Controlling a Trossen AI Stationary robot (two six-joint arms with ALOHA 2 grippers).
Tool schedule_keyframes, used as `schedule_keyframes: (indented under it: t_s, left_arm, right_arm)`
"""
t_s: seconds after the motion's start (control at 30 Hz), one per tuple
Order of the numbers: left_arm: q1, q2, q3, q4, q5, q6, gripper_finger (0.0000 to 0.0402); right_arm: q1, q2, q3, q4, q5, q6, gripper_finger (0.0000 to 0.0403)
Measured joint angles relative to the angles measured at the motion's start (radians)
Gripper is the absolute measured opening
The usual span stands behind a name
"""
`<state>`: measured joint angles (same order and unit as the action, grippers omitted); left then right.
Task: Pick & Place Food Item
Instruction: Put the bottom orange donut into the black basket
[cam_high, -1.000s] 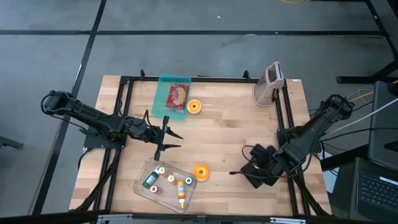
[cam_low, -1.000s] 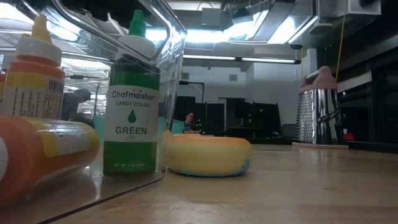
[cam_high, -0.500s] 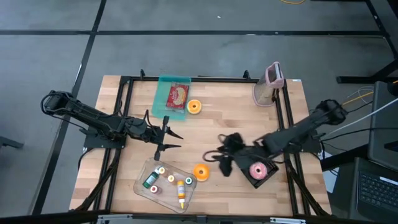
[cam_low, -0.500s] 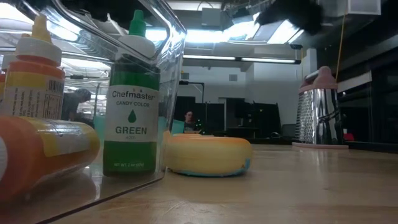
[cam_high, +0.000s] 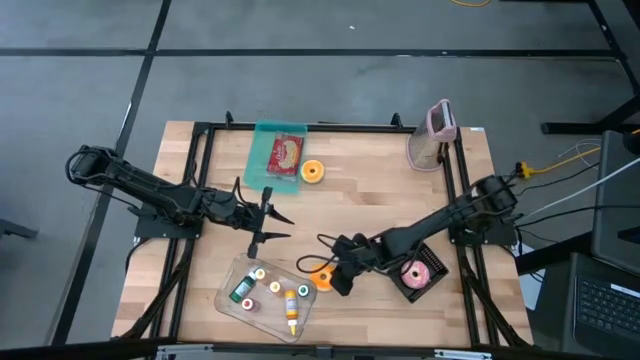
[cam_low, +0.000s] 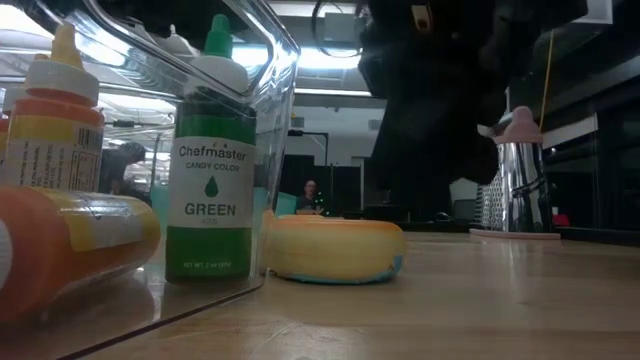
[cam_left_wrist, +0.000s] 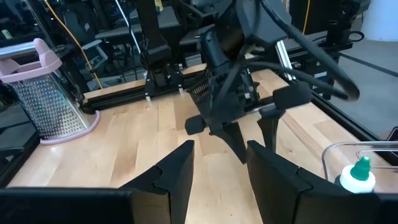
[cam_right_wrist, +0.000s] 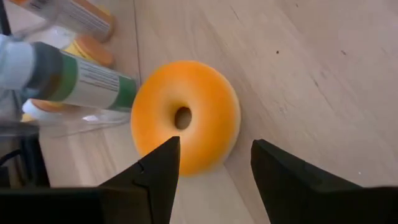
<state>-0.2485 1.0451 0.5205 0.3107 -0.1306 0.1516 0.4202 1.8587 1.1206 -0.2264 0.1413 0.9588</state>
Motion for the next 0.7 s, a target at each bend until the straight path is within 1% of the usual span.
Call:
schedule_keyframes:
  t_s: [0.3, 0.47, 0.7]
  left_arm:
    - [0.000, 0.000, 0.000, 0.002, -0.004, 0.000, 0.0143]
    - [0.000, 0.000, 0.000, 0.002, -0.003, 0.000, 0.0143]
    - [0.000, 0.000, 0.000, 0.001, 0.000, -0.004, 0.0143]
  right_arm:
    - [-0.009, 0.004, 0.000, 0.024, 0.034, 0.030, 0.0196]
    - [-0.015, 0.028, 0.000, 0.030, 0.045, 0.054, 0.0196]
    - [-0.017, 0.107, 0.000, 0.125, -0.038, 0.066, 0.0196]
